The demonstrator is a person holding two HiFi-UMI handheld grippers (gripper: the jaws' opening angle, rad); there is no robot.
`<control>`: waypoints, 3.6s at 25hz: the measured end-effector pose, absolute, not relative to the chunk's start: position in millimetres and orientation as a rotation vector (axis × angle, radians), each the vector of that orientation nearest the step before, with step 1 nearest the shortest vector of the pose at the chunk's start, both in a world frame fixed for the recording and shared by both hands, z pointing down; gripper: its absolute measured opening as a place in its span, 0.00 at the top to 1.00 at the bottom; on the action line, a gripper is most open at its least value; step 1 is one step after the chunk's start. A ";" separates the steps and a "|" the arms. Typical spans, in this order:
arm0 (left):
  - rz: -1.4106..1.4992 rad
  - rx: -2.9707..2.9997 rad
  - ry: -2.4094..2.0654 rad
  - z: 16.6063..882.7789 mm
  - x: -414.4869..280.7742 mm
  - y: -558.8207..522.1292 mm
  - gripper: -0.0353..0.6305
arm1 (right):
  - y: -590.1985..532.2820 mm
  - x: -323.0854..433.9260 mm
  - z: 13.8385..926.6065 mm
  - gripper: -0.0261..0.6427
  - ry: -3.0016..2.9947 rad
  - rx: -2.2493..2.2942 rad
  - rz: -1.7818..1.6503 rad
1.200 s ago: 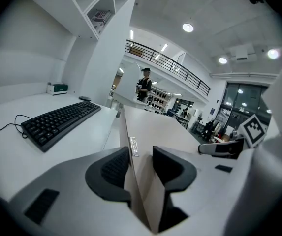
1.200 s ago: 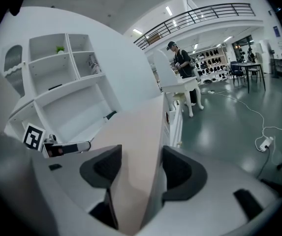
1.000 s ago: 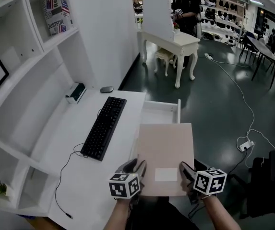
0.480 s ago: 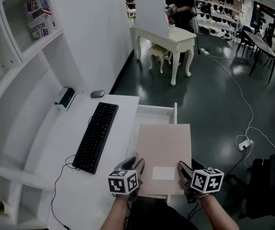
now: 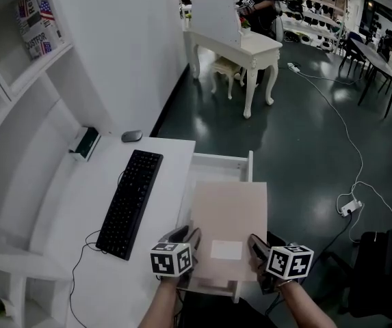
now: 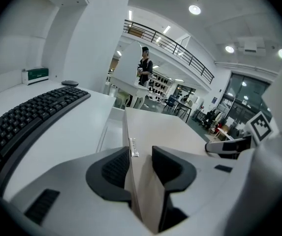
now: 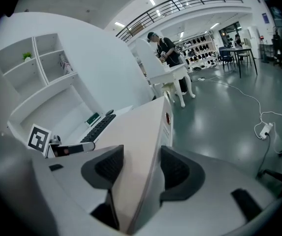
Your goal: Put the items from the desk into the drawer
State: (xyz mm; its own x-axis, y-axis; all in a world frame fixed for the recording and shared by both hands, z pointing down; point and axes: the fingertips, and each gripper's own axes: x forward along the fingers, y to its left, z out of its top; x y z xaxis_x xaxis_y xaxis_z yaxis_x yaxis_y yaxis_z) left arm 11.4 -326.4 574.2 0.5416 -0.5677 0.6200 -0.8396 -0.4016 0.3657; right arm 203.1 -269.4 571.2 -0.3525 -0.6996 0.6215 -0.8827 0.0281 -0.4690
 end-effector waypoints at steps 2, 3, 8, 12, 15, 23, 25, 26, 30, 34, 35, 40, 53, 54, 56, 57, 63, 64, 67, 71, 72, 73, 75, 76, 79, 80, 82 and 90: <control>0.539 2.109 -1.130 579.6 11.5 -329.4 0.73 | -272.2 203.3 574.7 0.61 -2.081 1.634 1.231; 0.545 2.106 -1.129 582.2 11.9 -330.5 0.73 | -272.9 203.6 576.8 0.62 -2.078 1.631 1.233; 0.662 2.084 -1.201 599.7 6.6 -339.4 0.89 | -275.0 206.5 588.9 0.63 -2.040 1.625 1.257; 0.711 2.076 -1.181 614.7 13.3 -337.4 0.89 | -272.9 212.7 595.3 0.64 -2.006 1.624 1.233; 0.707 2.063 -1.192 621.0 16.0 -338.6 0.89 | -274.0 215.5 595.3 0.64 -2.015 1.626 1.212; 0.663 2.018 -1.198 630.4 17.4 -342.9 0.89 | -277.4 217.3 594.7 0.64 -2.034 1.641 1.178; 0.637 1.996 -1.206 632.2 16.0 -343.0 0.89 | -277.9 216.4 594.4 0.64 -2.039 1.641 1.178; 0.628 1.985 -1.212 633.4 15.5 -342.8 0.89 | -277.9 216.1 594.4 0.64 -2.042 1.639 1.177; 0.641 1.950 -1.257 638.5 12.7 -341.5 0.89 | -278.1 213.9 594.1 0.64 -2.042 1.632 1.157; 0.651 1.952 -1.377 625.9 1.0 -344.2 0.89 | -277.2 214.3 595.7 0.64 -2.028 1.638 1.145; 0.637 1.960 -1.397 620.1 -1.2 -345.4 0.89 | -277.7 214.3 596.3 0.64 -2.030 1.638 1.147; 0.537 1.985 -1.443 590.9 -12.8 -348.6 0.89 | -281.2 209.8 596.3 0.64 -2.035 1.625 1.144; 0.390 1.959 -1.520 559.9 -39.9 -339.7 0.89 | -289.7 180.2 600.0 0.64 -2.020 1.546 0.996; 0.387 1.958 -1.519 560.1 -40.3 -338.1 0.89 | -290.8 176.8 602.2 0.64 -2.016 1.544 0.985; 0.383 1.956 -1.518 560.1 -41.3 -334.9 0.89 | -293.3 170.5 606.6 0.63 -2.009 1.541 0.979; 0.380 1.954 -1.518 560.0 -42.4 -333.5 0.89 | -295.2 167.1 608.1 0.63 -2.006 1.535 0.969; 0.355 1.943 -1.527 555.6 -53.0 -326.3 0.89 | -308.9 145.1 615.4 0.63 -2.011 1.461 0.875; 0.352 1.941 -1.531 554.6 -55.4 -325.0 0.89 | -310.4 143.6 618.7 0.63 -2.001 1.450 0.866; 0.344 1.928 -1.548 552.5 -65.1 -320.3 0.89 | -311.4 144.0 634.9 0.65 -1.931 1.416 0.845; 0.332 1.914 -1.559 551.2 -77.8 -312.3 0.89 | -309.2 147.1 636.2 0.64 -1.925 1.430 0.858; 0.332 1.912 -1.561 551.0 -80.7 -310.3 0.89 | -308.4 145.4 632.0 0.64 -1.943 1.433 0.858; 0.332 1.909 -1.563 551.0 -83.4 -308.4 0.89 | -307.4 142.7 627.4 0.64 -1.963 1.431 0.855; 0.332 1.904 -1.566 551.2 -87.1 -304.2 0.89 | -304.6 136.3 618.4 0.64 -2.004 1.423 0.851; 0.332 1.901 -1.567 551.4 -88.3 -302.2 0.89 | -303.0 133.2 614.2 0.64 -2.022 1.420 0.850; 0.331 1.901 -1.572 550.3 -89.7 -296.4 0.89 | -298.8 124.0 600.7 0.69 -2.076 1.411 0.841; 0.332 1.904 -1.574 549.1 -89.9 -294.2 0.89 | -297.2 120.5 595.5 0.71 -2.096 1.406 0.837; 0.332 1.910 -1.578 545.8 -89.8 -289.1 0.89 | -294.0 114.2 584.6 0.74 -2.135 1.397 0.831; 0.292 1.945 -1.623 522.7 -95.6 -266.2 0.89 | -285.0 99.3 533.3 0.86 -2.285 1.395 0.729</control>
State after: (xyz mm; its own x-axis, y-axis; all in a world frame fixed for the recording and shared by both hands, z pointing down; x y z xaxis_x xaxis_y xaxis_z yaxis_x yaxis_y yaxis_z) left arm -95.6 -266.2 522.7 0.2344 -0.8246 0.5149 -0.9524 -0.0886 0.2916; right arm 99.3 -285.0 533.3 -0.4447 -0.7062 0.5509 -0.8948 0.3776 -0.2382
